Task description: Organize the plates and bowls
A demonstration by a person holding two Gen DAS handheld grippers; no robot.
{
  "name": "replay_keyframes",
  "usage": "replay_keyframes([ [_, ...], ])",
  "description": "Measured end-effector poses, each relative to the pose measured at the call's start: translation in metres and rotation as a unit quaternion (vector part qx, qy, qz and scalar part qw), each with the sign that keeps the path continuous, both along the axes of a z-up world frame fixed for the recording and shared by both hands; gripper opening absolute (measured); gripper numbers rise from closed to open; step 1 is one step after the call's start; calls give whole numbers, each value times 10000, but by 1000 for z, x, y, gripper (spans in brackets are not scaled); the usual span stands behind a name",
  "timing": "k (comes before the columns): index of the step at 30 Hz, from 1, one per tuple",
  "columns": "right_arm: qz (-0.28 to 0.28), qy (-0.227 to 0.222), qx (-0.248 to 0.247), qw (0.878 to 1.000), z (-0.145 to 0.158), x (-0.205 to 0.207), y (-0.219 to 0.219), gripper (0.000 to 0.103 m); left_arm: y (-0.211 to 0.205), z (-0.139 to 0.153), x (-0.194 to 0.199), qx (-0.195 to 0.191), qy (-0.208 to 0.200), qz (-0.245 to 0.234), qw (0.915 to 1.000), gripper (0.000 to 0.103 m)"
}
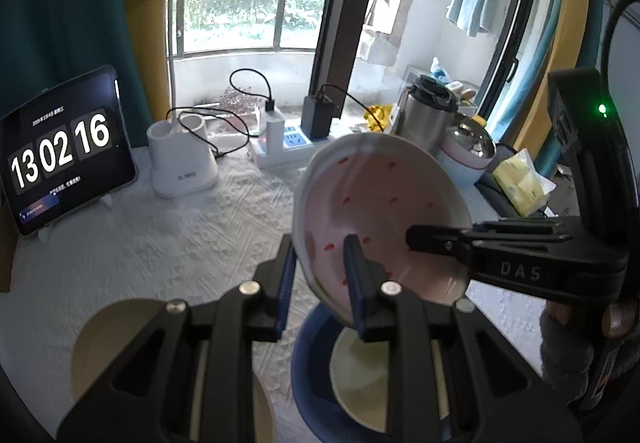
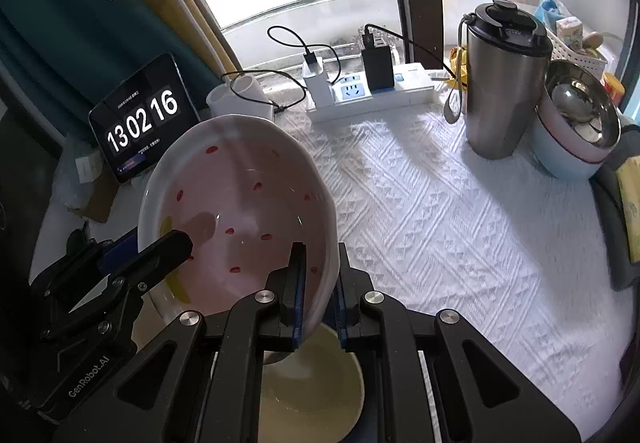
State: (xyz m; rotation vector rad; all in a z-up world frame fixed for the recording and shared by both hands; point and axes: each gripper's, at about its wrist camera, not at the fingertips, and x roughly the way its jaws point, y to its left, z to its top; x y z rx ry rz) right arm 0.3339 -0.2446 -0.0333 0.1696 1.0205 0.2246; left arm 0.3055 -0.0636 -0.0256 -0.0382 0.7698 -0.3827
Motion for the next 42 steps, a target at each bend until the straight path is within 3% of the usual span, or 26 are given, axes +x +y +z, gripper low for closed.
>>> replay_keyframes([
  [21,-85,44,-4,10000,-12,-47,-1,14,-6,-7,-42,37,22,-100,9999,24],
  [42,-118,346,-51,9993,-38,-70,3,14,-7,-37,-61,51,324,-154,9993,24],
])
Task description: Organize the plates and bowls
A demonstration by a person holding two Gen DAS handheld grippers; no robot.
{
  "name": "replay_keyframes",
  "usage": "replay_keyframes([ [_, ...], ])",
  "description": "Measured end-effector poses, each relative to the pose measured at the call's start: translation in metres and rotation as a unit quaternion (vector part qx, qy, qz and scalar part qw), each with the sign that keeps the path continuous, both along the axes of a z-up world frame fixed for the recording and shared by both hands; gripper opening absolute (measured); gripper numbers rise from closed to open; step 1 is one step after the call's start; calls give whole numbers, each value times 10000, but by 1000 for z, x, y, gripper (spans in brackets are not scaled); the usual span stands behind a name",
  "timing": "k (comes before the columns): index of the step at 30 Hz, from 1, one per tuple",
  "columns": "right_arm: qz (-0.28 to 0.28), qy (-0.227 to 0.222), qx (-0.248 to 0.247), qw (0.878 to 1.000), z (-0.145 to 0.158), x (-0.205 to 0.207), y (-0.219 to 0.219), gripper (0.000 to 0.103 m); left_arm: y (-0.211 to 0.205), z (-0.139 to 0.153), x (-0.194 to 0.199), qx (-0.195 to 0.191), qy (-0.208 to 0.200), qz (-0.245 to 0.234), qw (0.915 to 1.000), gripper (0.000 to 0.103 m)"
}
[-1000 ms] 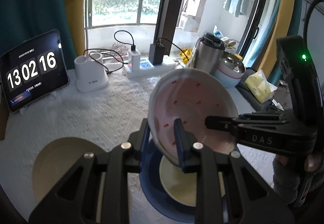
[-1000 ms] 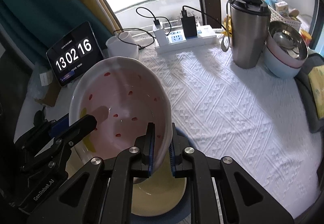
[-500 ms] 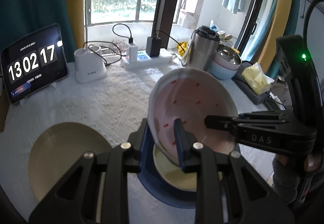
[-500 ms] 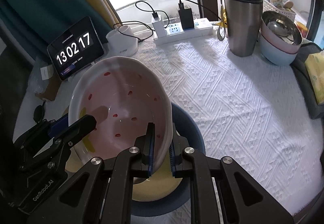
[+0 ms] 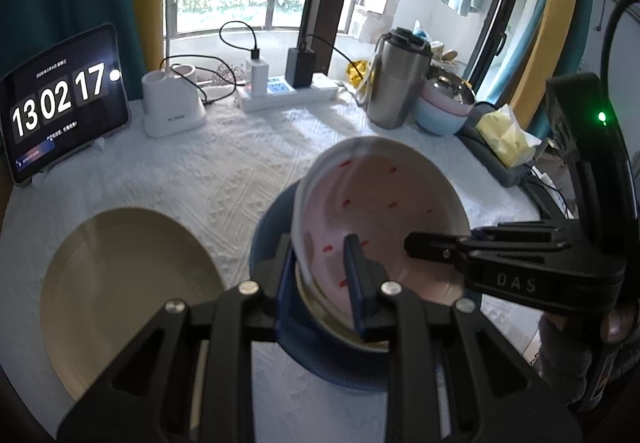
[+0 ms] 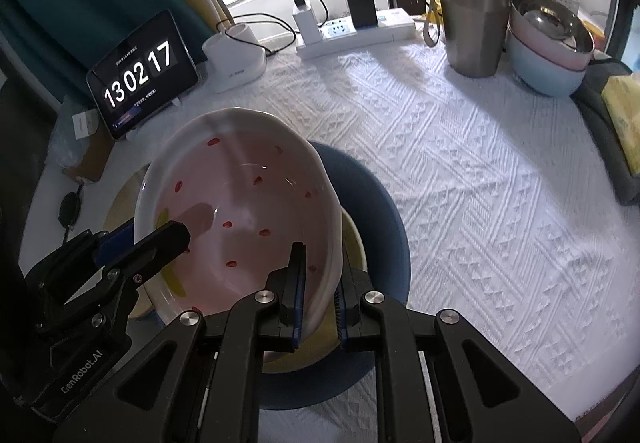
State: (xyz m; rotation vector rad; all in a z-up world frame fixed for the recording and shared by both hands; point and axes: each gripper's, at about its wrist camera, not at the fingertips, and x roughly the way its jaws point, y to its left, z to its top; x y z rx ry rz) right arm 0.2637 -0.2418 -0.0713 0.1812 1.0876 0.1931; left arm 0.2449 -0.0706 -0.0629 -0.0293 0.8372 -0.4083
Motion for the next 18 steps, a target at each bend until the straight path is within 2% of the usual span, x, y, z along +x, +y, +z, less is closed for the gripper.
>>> replay_keyframes([
  [10,-55,23,-84,9999,-4,-5,-1,15,-2,-14,1,58,253,-88,9996,25],
  [18,-13,22,-226,9997,-4,-5,2,17,1,-15,0,87,248,-92,9996,27],
])
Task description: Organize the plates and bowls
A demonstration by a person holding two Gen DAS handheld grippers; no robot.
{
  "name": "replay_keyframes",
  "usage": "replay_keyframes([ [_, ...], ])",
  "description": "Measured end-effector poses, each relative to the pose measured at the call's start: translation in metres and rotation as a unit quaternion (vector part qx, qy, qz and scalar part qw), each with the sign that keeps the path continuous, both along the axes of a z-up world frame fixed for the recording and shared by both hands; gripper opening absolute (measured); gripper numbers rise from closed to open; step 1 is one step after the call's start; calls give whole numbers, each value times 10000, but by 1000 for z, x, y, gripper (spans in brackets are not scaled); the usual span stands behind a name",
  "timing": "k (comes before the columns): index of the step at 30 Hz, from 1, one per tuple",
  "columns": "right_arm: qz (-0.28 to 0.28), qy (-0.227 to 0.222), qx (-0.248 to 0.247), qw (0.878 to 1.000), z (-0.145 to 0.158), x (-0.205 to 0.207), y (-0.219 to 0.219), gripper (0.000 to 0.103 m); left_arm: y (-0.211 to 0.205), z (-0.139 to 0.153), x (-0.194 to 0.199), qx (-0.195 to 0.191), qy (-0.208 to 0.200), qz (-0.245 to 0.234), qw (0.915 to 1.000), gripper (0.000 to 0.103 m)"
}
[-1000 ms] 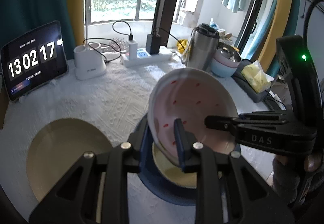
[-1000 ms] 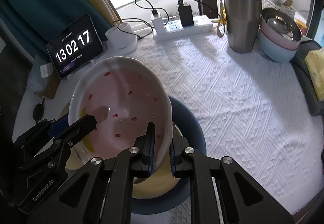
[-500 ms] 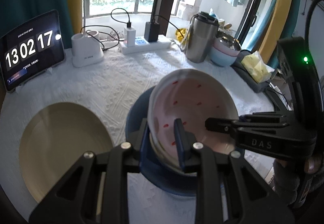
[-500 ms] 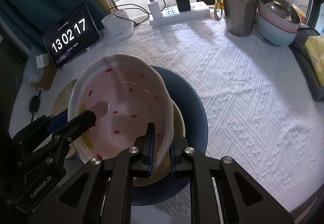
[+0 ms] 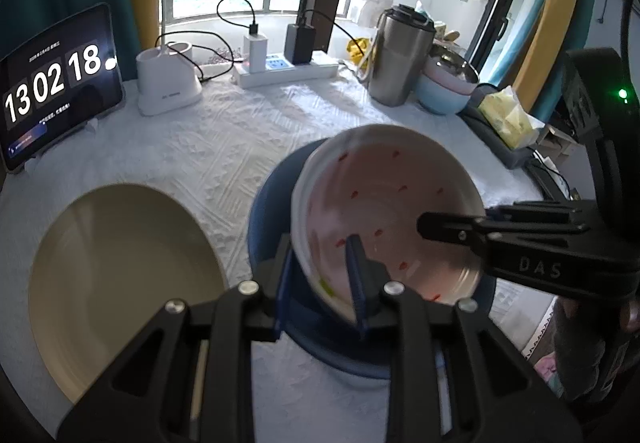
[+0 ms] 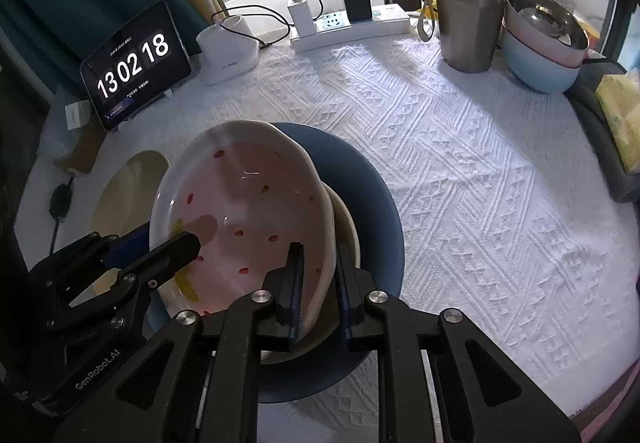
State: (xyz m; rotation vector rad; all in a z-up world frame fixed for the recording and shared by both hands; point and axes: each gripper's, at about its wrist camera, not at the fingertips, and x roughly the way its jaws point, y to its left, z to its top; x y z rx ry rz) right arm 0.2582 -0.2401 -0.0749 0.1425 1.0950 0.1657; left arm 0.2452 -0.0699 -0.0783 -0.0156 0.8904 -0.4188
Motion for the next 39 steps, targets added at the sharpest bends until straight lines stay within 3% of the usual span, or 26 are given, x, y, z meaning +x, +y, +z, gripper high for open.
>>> replay_keyframes([
  [14,134,-53,-496,9987,3,-2,13,18,3,7,-1,58,-151,18,9999,27],
  [22,329,-312,-1276,9908,8,-11,33,23,3,6,0,58,-135,31,9999,27],
  [28,371,-362,-1412,9886,8,-13,36,24,3,6,0,53,-129,32,9999,27],
  [31,346,-362,-1302,9902,11,-14,34,25,3,6,1,28,-128,27,9999,27],
  [32,291,-380,-1147,9923,14,-14,30,29,3,6,0,23,-134,26,9999,27],
  [33,173,-383,-888,9952,17,-14,22,38,3,6,1,19,-137,24,9999,27],
  [36,-230,-306,38,9993,25,-8,-10,40,2,7,1,11,-147,-1,9999,27],
  [39,-428,-409,-56,9982,33,-11,-22,40,1,6,1,4,-140,-21,9999,27],
])
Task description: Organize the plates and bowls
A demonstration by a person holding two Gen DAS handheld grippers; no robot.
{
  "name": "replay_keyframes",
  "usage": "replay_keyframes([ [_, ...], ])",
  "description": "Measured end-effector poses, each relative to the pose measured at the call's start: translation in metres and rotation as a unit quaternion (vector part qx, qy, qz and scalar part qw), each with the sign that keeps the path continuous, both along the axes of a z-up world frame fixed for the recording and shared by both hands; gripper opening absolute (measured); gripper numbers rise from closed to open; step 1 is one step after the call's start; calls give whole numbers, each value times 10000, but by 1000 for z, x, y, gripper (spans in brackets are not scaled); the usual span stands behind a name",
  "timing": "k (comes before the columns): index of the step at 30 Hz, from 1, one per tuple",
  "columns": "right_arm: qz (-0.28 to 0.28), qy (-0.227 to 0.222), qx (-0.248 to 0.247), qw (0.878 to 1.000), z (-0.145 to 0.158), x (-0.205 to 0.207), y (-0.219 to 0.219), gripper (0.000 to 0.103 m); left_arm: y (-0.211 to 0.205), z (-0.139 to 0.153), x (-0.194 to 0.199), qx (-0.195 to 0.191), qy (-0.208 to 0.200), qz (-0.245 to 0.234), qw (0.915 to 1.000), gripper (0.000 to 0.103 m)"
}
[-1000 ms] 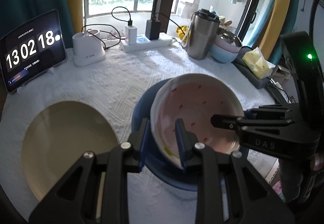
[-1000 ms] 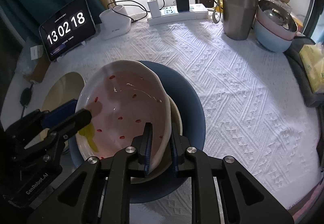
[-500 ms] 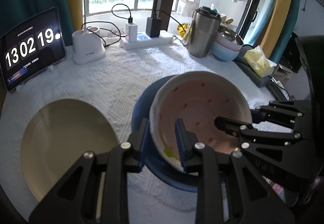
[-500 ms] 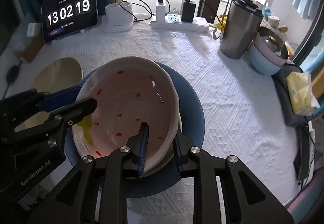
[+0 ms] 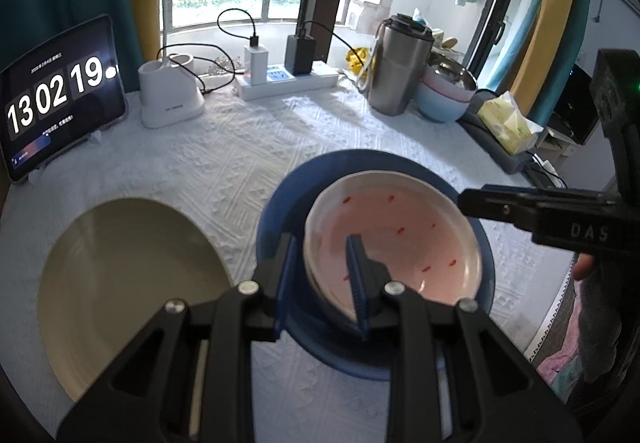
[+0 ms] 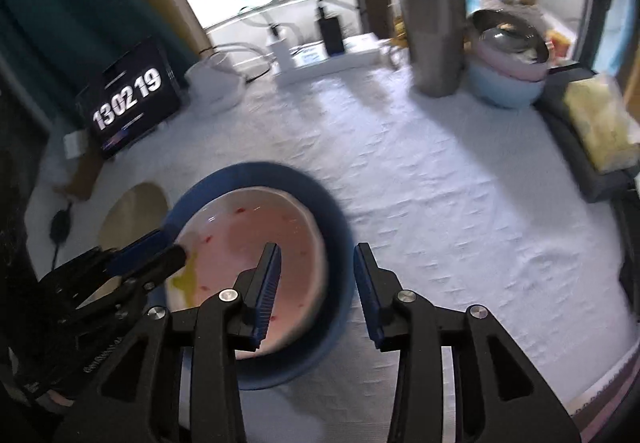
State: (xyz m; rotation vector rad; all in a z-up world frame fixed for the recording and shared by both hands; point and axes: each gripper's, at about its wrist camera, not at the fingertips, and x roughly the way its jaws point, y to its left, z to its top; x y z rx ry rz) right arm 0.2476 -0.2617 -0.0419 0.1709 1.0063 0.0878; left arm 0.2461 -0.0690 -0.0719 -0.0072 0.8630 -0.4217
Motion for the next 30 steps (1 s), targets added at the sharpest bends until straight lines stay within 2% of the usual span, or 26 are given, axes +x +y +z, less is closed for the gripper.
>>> replay_keyframes([
  [13,-74,-11,-31,10000,-5,-7,-12,40,8,7,-3,-78,-49,134,9999,27],
  [19,-204,-295,91,9993,2,-13,-28,40,23,11,-8,-100,-115,298,9994,27],
  [24,-281,-608,-2,9978,4,-19,-40,40,35,7,-11,-71,-56,474,9988,28],
  [30,-165,-676,88,9975,-7,-22,-43,40,31,4,-15,61,-40,375,9993,28],
])
